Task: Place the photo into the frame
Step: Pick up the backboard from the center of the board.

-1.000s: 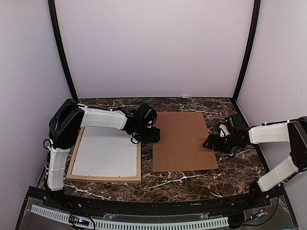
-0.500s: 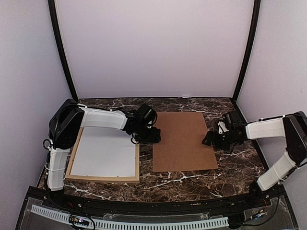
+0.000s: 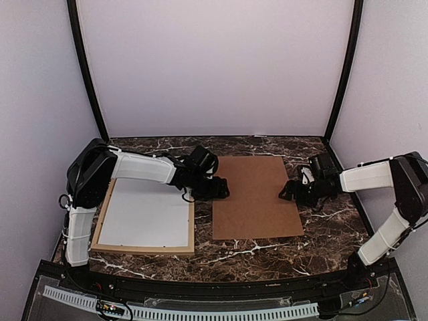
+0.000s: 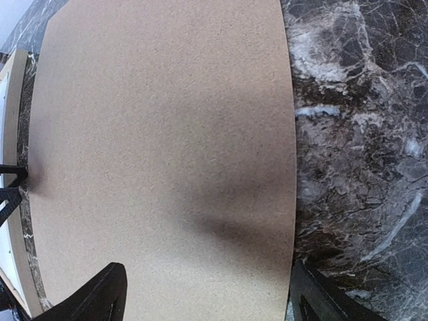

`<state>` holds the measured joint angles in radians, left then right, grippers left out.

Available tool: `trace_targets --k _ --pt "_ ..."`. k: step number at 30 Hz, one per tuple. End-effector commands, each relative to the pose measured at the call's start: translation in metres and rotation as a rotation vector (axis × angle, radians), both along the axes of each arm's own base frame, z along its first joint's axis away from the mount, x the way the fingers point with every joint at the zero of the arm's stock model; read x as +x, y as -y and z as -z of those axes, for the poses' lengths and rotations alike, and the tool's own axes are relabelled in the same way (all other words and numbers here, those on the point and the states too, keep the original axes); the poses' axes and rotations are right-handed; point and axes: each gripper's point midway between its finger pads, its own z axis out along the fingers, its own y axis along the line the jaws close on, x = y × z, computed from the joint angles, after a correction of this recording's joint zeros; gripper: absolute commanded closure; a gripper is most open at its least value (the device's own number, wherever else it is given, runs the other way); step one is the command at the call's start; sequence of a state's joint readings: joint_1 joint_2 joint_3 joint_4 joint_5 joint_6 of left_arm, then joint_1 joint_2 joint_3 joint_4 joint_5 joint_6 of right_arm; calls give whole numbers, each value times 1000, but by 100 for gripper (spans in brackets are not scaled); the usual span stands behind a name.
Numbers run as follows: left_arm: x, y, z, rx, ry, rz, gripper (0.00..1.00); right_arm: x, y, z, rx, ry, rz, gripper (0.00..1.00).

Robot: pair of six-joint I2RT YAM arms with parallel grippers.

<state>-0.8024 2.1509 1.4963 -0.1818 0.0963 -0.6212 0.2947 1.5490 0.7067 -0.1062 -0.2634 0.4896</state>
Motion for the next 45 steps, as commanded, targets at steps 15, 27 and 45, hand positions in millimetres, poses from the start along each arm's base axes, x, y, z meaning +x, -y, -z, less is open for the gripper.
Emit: trace_targets --k 15,27,45 --pt "-65 5 55 -37 -249 57 23 -18 -49 -46 343 -28 -118 30" --pt "-67 8 42 -70 -228 75 23 -35 -72 -110 572 37 -231 36" --pt "-66 12 18 -112 -191 91 23 -57 -97 -179 765 184 -400 42"
